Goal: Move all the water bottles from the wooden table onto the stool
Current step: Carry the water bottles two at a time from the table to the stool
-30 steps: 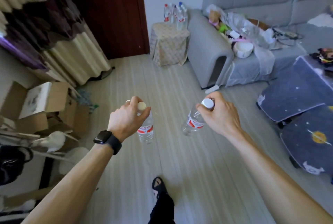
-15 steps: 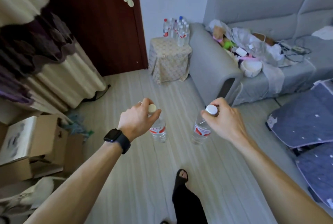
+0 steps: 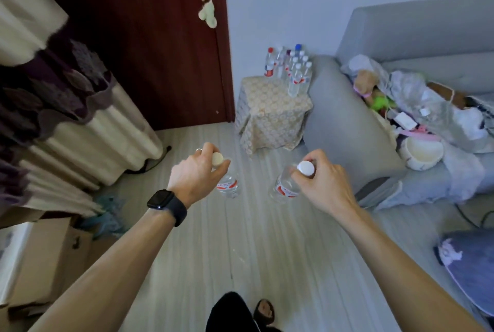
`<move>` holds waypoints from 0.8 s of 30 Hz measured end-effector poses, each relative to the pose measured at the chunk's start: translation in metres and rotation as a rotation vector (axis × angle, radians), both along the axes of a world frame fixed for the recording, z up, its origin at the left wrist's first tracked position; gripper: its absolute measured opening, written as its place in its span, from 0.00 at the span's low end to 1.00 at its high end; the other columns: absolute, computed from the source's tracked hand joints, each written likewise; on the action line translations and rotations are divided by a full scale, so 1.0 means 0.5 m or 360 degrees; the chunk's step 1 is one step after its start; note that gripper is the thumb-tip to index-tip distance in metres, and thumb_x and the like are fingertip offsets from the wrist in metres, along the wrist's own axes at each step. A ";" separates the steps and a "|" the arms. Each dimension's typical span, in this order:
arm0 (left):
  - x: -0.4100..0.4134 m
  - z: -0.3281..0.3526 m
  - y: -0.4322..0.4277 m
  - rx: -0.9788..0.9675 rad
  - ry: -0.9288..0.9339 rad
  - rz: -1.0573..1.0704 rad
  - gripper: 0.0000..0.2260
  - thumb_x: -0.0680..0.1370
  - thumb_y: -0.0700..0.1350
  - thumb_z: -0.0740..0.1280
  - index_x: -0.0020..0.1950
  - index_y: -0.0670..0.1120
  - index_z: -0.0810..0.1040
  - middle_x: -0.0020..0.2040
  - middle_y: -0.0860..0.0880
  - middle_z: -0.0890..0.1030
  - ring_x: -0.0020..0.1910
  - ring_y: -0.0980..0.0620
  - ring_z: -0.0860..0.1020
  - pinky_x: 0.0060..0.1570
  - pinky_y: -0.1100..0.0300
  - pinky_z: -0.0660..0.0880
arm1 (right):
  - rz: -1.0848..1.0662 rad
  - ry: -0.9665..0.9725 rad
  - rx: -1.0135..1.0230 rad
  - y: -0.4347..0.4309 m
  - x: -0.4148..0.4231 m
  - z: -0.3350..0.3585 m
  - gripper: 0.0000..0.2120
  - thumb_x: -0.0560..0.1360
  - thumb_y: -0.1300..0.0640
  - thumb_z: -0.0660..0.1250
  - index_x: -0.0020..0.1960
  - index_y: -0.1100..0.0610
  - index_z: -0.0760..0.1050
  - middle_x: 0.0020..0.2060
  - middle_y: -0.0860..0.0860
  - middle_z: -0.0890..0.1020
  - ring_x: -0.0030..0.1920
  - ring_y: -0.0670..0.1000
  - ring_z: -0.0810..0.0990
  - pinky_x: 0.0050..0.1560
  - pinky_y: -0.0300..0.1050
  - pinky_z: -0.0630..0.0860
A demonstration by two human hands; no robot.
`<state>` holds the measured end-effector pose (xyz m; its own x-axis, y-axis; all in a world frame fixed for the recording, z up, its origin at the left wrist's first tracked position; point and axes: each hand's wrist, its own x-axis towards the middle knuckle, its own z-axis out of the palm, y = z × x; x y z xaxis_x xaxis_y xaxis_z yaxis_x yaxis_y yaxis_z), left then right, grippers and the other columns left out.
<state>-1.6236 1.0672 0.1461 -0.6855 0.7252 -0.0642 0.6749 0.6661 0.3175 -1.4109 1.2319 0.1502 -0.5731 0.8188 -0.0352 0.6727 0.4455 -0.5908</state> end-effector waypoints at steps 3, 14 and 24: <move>-0.096 -0.002 0.106 0.0056 0.0003 0.0039 0.16 0.79 0.63 0.59 0.55 0.51 0.68 0.48 0.49 0.79 0.44 0.44 0.79 0.42 0.50 0.77 | -0.0014 0.0004 0.0033 0.108 -0.097 0.009 0.14 0.74 0.45 0.68 0.50 0.52 0.68 0.45 0.57 0.84 0.50 0.65 0.79 0.42 0.52 0.69; -0.453 -0.026 0.511 -0.0029 -0.0116 -0.0195 0.17 0.78 0.64 0.58 0.54 0.52 0.67 0.50 0.51 0.81 0.46 0.43 0.80 0.43 0.51 0.76 | -0.0149 -0.0075 -0.0055 0.484 -0.439 -0.011 0.15 0.74 0.45 0.69 0.50 0.54 0.69 0.44 0.57 0.83 0.48 0.65 0.79 0.42 0.52 0.69; -0.680 -0.054 0.887 -0.0175 -0.0007 -0.0340 0.19 0.79 0.65 0.57 0.56 0.51 0.68 0.50 0.50 0.81 0.47 0.43 0.81 0.42 0.51 0.75 | -0.0222 -0.0068 -0.0120 0.823 -0.646 -0.036 0.13 0.77 0.46 0.67 0.51 0.52 0.65 0.48 0.58 0.82 0.50 0.64 0.79 0.43 0.48 0.66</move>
<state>-1.9638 1.5105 0.1191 -0.5166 0.8424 -0.1532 0.8032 0.5387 0.2542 -1.7340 1.6436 0.1324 -0.4508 0.8843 -0.1215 0.7502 0.3015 -0.5884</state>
